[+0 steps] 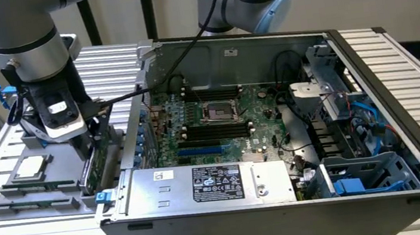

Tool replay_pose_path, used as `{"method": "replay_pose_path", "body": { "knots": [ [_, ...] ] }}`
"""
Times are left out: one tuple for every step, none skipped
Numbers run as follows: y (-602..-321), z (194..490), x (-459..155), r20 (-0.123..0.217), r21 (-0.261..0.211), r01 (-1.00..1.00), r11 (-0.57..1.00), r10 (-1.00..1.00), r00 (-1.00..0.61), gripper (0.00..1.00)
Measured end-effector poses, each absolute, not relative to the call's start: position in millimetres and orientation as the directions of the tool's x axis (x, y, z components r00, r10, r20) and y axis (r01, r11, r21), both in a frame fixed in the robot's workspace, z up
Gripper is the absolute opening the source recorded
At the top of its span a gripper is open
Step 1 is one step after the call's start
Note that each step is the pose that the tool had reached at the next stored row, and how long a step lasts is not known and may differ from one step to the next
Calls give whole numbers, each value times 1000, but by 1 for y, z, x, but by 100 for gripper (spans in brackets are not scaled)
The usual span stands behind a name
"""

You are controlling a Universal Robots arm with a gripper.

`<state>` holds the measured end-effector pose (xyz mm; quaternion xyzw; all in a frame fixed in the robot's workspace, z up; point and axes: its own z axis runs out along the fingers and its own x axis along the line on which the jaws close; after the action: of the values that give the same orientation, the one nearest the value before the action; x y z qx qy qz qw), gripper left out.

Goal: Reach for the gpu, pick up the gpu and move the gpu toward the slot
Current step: 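Pick up the gpu and move the gpu toward the slot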

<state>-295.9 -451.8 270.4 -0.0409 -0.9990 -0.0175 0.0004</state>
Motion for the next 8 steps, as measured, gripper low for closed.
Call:
{"method": "replay_pose_path", "body": {
  "knots": [
    [-452, 269, -296, 3, 35, 82, 996, 82, -997, 42],
    [-452, 268, -296, 4, 36, 82, 996, 82, -997, 42],
    [-452, 268, -296, 5, 36, 82, 996, 82, -997, 42],
    [-452, 267, -296, 7, 36, 82, 996, 82, -997, 42],
    [-452, 266, -296, 9, 36, 82, 996, 82, -997, 42],
    [-452, 265, -296, 11, 37, 82, 996, 82, -997, 42],
    [-452, 264, -296, 12, 37, 82, 996, 82, -997, 42],
    [-452, 262, -296, 14, 37, 82, 996, 82, -997, 42]
  ]
}}
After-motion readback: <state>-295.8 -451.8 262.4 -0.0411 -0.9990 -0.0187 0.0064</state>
